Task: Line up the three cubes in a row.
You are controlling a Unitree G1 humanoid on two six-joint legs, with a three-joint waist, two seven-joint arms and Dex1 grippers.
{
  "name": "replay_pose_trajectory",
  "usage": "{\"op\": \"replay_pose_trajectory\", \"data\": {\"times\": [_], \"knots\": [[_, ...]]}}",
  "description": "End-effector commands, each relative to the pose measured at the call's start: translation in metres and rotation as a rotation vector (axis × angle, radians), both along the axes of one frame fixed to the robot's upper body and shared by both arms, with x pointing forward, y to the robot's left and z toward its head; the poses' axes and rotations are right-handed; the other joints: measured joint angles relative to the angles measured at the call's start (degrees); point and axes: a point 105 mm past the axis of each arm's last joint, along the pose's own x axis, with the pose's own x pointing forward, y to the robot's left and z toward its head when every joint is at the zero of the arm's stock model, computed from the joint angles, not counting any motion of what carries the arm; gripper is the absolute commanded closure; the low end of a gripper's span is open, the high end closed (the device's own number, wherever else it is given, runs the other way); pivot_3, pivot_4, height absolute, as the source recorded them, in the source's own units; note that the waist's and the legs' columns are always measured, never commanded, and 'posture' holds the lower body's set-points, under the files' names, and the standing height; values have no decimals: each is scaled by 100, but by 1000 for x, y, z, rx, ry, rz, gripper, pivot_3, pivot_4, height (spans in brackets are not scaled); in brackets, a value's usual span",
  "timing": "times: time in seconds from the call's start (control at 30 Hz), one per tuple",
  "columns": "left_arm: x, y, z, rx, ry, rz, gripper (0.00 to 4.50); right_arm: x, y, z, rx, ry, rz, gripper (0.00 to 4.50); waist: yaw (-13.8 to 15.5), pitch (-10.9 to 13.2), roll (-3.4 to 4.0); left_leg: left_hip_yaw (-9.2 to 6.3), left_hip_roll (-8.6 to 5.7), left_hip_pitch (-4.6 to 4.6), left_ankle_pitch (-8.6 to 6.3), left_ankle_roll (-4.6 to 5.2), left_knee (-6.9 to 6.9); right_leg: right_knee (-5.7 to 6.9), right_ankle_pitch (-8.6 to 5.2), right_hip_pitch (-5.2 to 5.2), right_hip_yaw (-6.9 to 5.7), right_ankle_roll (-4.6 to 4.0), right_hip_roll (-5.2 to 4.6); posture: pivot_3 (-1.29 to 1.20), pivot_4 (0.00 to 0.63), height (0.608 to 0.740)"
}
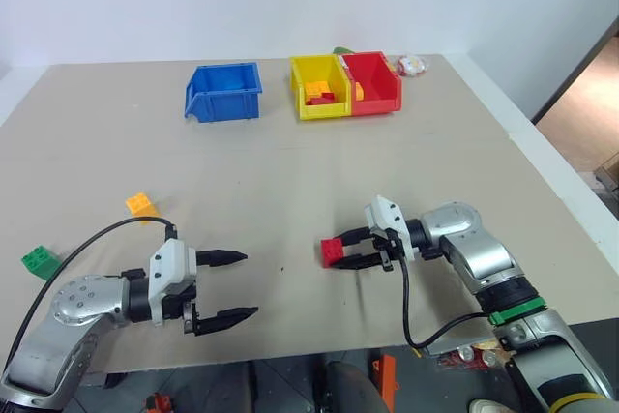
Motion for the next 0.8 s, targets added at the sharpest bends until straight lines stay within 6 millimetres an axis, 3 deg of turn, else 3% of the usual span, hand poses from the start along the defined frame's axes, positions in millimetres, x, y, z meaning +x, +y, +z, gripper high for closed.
{"op": "replay_pose_trajectory", "data": {"times": [0.03, 0.3, 0.4, 0.6, 0.8], "knots": [[-3, 0, 11, -3, -43, -8, 0, 4, 1, 9, 6, -49, 34, 3263, 0, 0, 1, 0, 1, 1, 0, 0, 1, 1, 2, 0, 0, -1, 0, 0, 150, 740], [-1, -1, 12, -1, -58, -3, 0, 10, -2, 9, -5, -29, 39, 3263, 0, 0, 1, 11, 4, 6, 2, 0, 8, 3, 5, 0, -1, -16, -3, 0, 150, 740], [1, 0, 13, 0, -80, 9, 0, 12, -2, 13, 10, -29, 29, 1852, 0, 0, 1, 18, 4, 6, 2, 0, 8, 3, 13, -1, 0, -2, -4, 0, 150, 740], [4, 2, 15, -28, -112, 35, 0, 11, -4, 32, 48, -47, 23, 25, 1, 1, 3, 19, 5, 5, 2, 0, 6, 3, 12, -3, 3, -2, -5, 0, 150, 740], [24, 21, 28, -132, -208, 291, 0, 0, -3, 66, 137, -66, -3, 25, 4, 2, 3, 30, 24, 6, 2, 0, 6, 4, 13, -5, 3, -1, -16, 0, 150, 740]]}}
